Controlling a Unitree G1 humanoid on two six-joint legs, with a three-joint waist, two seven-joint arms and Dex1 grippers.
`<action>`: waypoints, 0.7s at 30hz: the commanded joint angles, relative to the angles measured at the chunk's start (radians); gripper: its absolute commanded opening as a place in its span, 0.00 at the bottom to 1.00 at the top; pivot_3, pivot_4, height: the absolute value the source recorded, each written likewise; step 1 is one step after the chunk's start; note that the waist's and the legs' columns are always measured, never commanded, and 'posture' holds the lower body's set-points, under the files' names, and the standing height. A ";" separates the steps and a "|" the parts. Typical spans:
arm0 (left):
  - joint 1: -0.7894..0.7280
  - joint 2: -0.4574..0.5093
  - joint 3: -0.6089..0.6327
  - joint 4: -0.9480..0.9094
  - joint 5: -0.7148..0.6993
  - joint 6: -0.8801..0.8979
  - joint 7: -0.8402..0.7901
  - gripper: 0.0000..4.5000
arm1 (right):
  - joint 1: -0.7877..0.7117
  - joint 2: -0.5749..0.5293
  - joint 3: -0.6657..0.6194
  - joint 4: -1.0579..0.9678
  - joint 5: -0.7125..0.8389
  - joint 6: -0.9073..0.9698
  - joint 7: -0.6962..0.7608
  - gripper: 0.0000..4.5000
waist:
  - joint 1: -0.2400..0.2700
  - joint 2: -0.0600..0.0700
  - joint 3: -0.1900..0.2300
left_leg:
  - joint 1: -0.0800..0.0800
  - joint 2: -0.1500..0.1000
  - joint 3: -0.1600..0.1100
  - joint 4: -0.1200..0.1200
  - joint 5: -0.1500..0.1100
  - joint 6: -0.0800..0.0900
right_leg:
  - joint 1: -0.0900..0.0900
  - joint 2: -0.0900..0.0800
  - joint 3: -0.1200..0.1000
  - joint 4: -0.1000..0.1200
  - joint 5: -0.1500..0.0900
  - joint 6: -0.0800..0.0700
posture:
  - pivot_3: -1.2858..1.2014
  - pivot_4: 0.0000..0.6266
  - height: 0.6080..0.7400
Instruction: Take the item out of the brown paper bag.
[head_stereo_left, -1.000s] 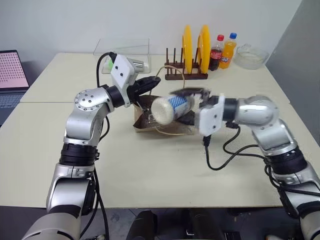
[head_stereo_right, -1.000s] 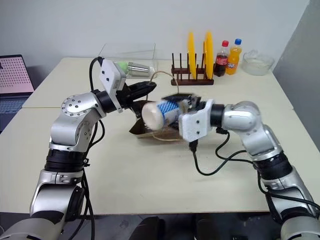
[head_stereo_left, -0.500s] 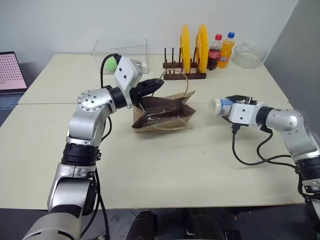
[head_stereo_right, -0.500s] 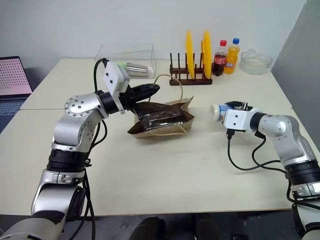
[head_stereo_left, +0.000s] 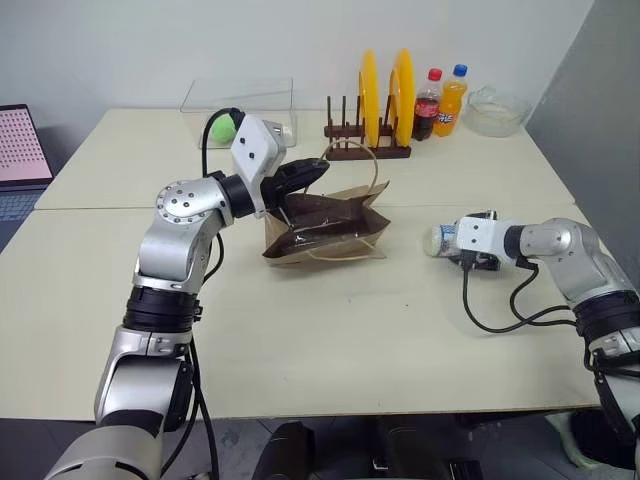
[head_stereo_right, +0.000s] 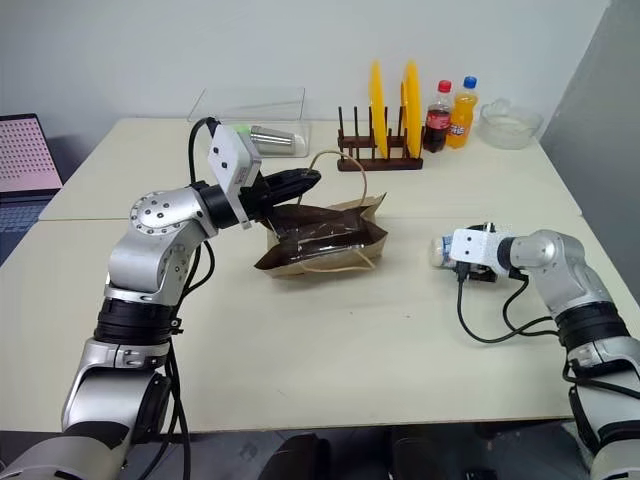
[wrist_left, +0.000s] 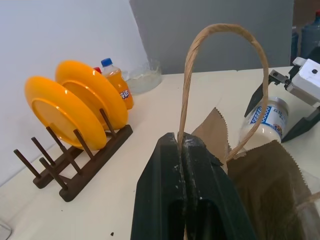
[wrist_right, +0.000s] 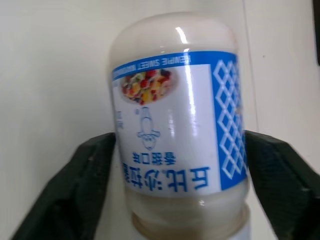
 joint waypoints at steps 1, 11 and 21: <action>-0.006 0.012 0.019 -0.027 0.000 -0.021 0.001 0.00 | -0.018 -0.007 -0.010 -0.017 0.002 0.003 0.013 1.00 | 0.000 0.000 0.000 | 0.000 0.000 0.000 0.000 0.000 0.000 | 0.000 0.000 0.000 0.000 0.000 0.000 | 0.52 0.24 1.00; -0.029 0.015 0.021 0.012 0.006 -0.038 -0.002 0.00 | 0.090 -0.119 -0.176 -0.395 0.188 0.263 0.163 1.00 | 0.007 0.000 0.000 | -0.001 0.000 -0.001 0.000 0.000 0.000 | 0.000 0.000 -0.001 0.000 0.000 0.000 | 0.52 0.24 1.00; -0.103 0.007 0.020 0.147 0.033 -0.105 -0.007 0.00 | 0.324 0.086 -0.403 -1.104 0.623 0.713 0.007 1.00 | 0.009 0.000 0.000 | 0.000 0.001 -0.003 0.000 0.000 0.001 | 0.000 0.001 -0.002 0.001 -0.001 0.002 | 0.52 0.24 1.00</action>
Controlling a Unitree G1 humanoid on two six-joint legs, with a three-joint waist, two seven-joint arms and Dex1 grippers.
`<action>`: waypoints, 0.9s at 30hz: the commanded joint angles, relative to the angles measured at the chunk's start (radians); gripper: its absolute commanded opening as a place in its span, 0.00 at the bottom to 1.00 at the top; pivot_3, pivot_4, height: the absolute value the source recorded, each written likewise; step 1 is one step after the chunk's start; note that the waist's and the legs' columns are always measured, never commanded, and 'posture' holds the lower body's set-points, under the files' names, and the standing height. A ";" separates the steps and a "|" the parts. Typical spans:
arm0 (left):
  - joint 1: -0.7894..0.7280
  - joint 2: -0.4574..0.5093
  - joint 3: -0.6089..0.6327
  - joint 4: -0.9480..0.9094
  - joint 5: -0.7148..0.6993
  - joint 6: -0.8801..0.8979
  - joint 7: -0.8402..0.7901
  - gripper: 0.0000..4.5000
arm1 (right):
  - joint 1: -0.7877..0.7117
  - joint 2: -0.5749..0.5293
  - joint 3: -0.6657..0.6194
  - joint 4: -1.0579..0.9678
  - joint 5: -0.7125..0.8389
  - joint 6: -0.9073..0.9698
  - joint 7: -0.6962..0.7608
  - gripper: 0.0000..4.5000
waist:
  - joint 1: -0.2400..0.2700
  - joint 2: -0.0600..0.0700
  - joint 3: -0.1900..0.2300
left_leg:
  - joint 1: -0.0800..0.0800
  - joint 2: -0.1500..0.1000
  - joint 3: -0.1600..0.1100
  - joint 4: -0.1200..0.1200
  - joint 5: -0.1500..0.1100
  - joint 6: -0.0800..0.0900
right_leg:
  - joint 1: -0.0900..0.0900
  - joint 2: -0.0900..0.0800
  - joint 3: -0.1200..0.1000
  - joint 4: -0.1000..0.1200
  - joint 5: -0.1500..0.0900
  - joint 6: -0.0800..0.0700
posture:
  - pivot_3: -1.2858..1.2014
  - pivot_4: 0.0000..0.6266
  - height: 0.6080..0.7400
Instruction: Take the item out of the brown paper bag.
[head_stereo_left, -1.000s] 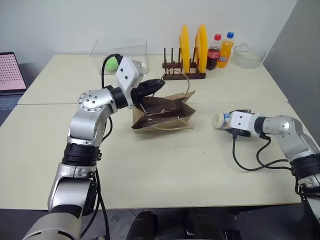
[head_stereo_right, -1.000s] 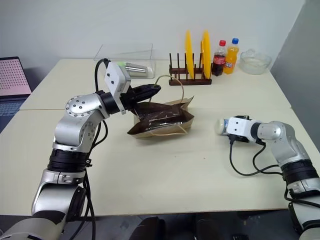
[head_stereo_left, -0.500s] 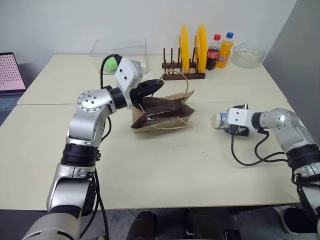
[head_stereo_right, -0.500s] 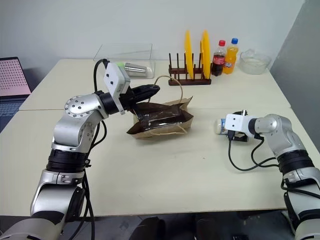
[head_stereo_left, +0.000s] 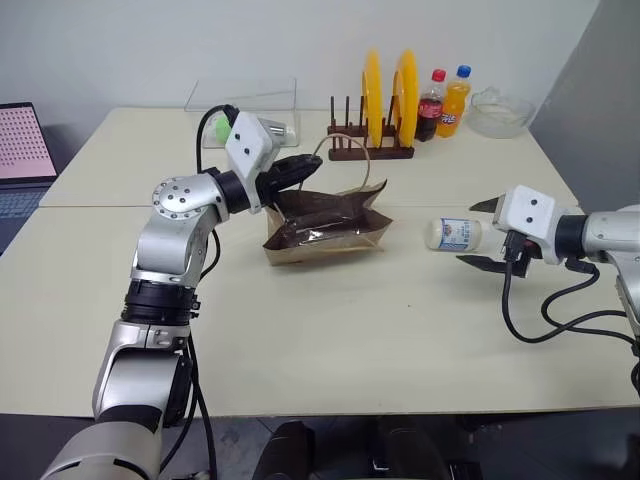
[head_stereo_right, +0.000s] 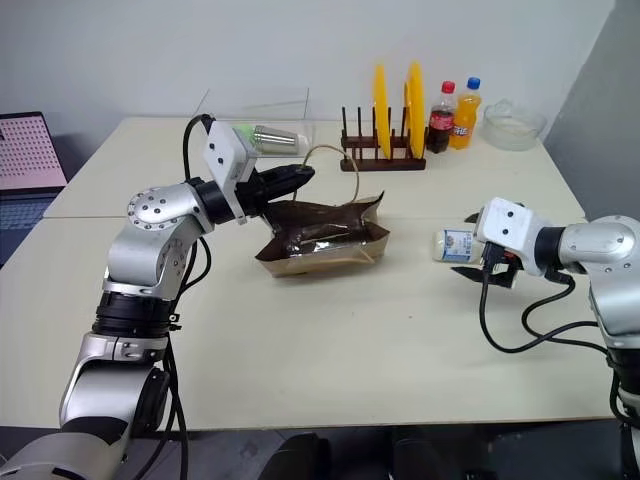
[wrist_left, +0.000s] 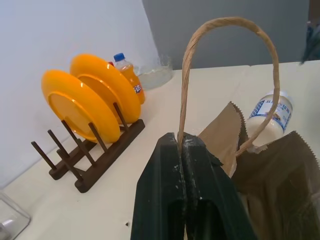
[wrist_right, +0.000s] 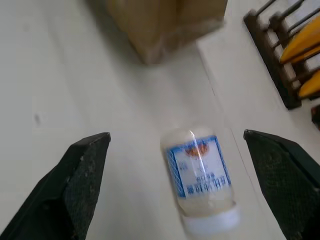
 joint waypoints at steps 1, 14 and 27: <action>-0.059 0.000 0.014 0.044 0.011 -0.047 -0.007 0.00 | 0.073 0.177 -0.012 -0.255 0.121 0.115 -0.197 1.00 | 0.002 0.000 0.000 | 0.000 0.000 -0.001 0.000 0.000 0.000 | 0.000 0.000 0.000 0.001 -0.001 0.001 | 0.52 0.24 1.00; -0.168 0.075 0.018 0.204 0.049 -0.120 -0.098 0.72 | 0.186 0.453 0.116 -0.368 0.026 0.079 -0.579 1.00 | 0.005 0.000 0.000 | -0.001 -0.002 -0.003 0.001 0.001 -0.001 | -0.001 -0.001 -0.002 0.001 -0.002 0.003 | 0.52 0.24 1.00; -0.067 0.216 0.077 0.055 0.163 -0.404 0.013 0.99 | 0.183 0.432 0.125 -0.322 0.044 0.015 -0.595 1.00 | 0.003 0.000 0.000 | -0.001 -0.001 -0.003 0.000 0.000 -0.001 | -0.001 -0.001 -0.001 0.000 -0.002 0.003 | 0.52 0.24 1.00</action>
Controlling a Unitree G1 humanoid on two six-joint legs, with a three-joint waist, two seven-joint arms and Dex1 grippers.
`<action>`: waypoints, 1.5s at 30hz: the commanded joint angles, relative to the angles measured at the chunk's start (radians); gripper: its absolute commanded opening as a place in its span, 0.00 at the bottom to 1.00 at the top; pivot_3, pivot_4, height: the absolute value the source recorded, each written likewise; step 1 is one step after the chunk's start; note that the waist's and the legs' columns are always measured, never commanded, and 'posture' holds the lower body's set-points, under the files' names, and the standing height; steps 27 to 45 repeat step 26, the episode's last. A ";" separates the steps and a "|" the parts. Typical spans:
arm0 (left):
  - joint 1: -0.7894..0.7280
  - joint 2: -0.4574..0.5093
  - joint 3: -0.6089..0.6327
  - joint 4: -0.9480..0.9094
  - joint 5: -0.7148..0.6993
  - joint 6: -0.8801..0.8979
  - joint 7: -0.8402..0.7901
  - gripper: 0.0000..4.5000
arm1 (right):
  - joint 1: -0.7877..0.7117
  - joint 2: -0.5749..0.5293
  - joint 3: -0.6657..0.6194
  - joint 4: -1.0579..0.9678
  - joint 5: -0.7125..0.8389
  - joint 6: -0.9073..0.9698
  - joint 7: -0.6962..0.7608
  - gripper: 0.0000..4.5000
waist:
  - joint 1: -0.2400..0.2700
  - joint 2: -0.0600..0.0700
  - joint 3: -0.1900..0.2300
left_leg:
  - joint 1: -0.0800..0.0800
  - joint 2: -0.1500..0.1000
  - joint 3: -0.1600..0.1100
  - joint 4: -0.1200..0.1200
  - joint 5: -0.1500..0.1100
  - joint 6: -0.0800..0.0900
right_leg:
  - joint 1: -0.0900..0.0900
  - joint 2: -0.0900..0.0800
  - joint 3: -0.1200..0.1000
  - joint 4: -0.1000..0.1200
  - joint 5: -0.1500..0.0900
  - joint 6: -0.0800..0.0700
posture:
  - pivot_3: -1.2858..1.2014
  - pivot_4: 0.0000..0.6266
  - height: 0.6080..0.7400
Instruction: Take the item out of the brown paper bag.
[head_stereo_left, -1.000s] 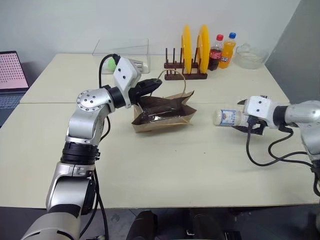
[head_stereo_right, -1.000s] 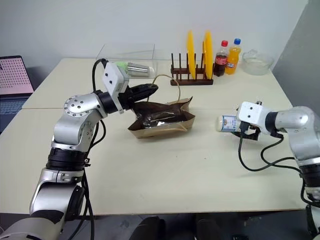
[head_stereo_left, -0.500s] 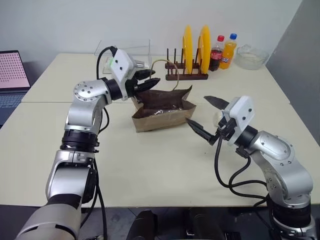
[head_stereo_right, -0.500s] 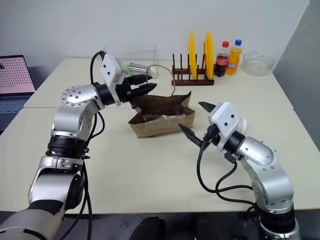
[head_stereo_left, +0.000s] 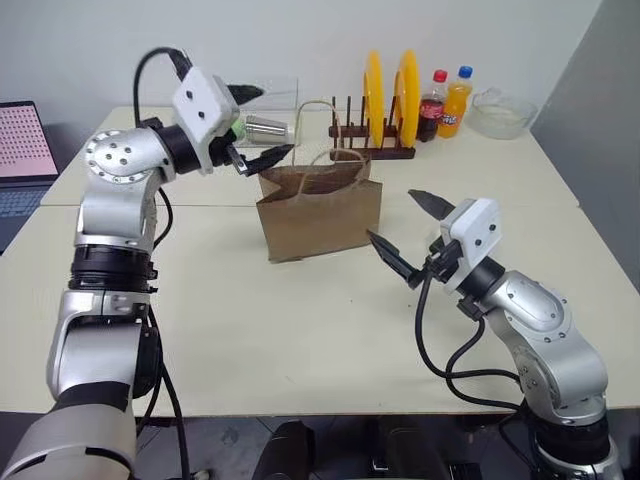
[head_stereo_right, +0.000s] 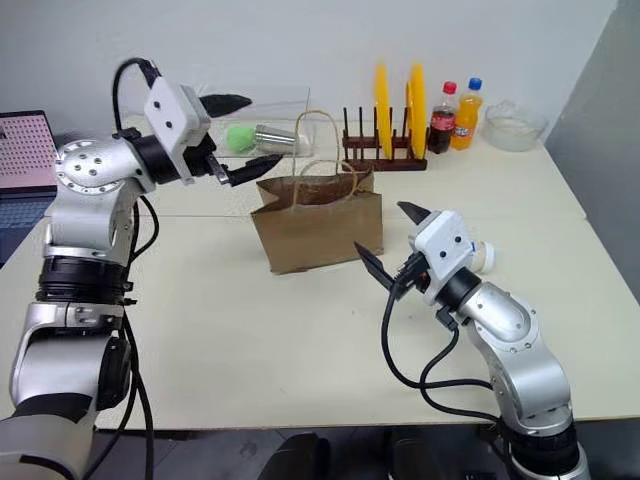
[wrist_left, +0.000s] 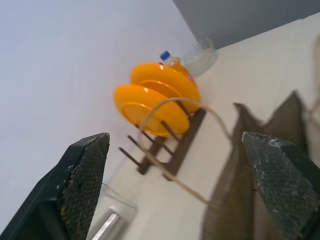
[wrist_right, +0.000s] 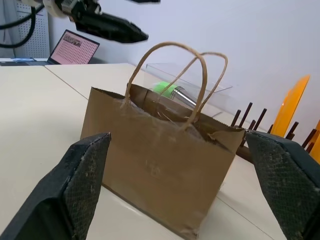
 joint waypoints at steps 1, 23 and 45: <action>0.056 0.026 0.065 -0.088 0.030 -0.104 0.085 0.99 | -0.005 -0.012 -0.026 -0.014 0.007 -0.040 -0.002 1.00 | 0.000 0.000 0.000 | 0.000 0.000 0.000 0.000 0.000 0.000 | 0.000 0.000 0.000 0.000 0.000 0.000 | 0.52 0.24 1.00; 0.854 -0.433 0.071 -0.824 0.028 0.446 0.705 0.99 | 0.222 0.090 -0.077 0.092 -0.143 -0.338 -0.202 1.00 | 0.007 -0.001 -0.002 | 0.003 0.001 0.000 -0.001 0.000 0.000 | 0.003 0.001 0.000 -0.001 -0.001 0.001 | 0.52 0.24 1.00; 0.855 -0.441 0.061 -0.801 0.018 0.406 0.694 0.99 | 0.217 0.096 -0.075 0.116 -0.156 -0.354 -0.215 1.00 | 0.005 -0.001 -0.002 | 0.003 0.001 0.001 -0.001 0.000 0.000 | 0.003 0.001 0.001 -0.001 -0.001 0.000 | 0.52 0.24 1.00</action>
